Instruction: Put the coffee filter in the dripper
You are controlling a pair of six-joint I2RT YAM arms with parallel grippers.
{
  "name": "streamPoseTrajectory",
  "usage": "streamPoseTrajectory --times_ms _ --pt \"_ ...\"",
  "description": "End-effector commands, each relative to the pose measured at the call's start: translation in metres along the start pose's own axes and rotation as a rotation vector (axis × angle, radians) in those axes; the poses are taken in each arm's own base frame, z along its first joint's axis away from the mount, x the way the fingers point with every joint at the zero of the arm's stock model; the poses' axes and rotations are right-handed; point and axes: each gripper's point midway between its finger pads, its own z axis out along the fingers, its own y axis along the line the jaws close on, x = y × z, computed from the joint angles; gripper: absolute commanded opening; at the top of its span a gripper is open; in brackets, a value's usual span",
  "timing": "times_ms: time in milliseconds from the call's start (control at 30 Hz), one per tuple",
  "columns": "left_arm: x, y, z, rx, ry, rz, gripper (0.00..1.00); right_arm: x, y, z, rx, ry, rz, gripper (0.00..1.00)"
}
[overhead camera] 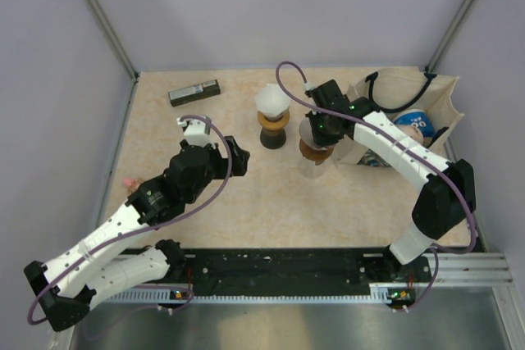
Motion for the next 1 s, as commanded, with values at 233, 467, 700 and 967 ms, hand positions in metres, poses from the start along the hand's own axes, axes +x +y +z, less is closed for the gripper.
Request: streamPoseTrajectory --times_ms 233,467,700,967 --pt "-0.003 0.006 -0.001 -0.020 -0.017 -0.008 0.99 0.004 0.006 0.013 -0.008 0.003 -0.006 0.00" --pt "-0.003 0.008 0.000 -0.025 -0.017 -0.007 0.99 0.003 0.010 0.016 0.001 0.012 -0.020 0.00" --pt "-0.002 0.009 0.000 -0.028 -0.015 -0.007 0.99 0.005 0.009 0.019 0.020 0.024 -0.021 0.00" --pt "-0.002 0.009 0.001 -0.028 -0.012 -0.007 0.99 -0.011 0.009 0.009 0.038 -0.003 -0.020 0.00"
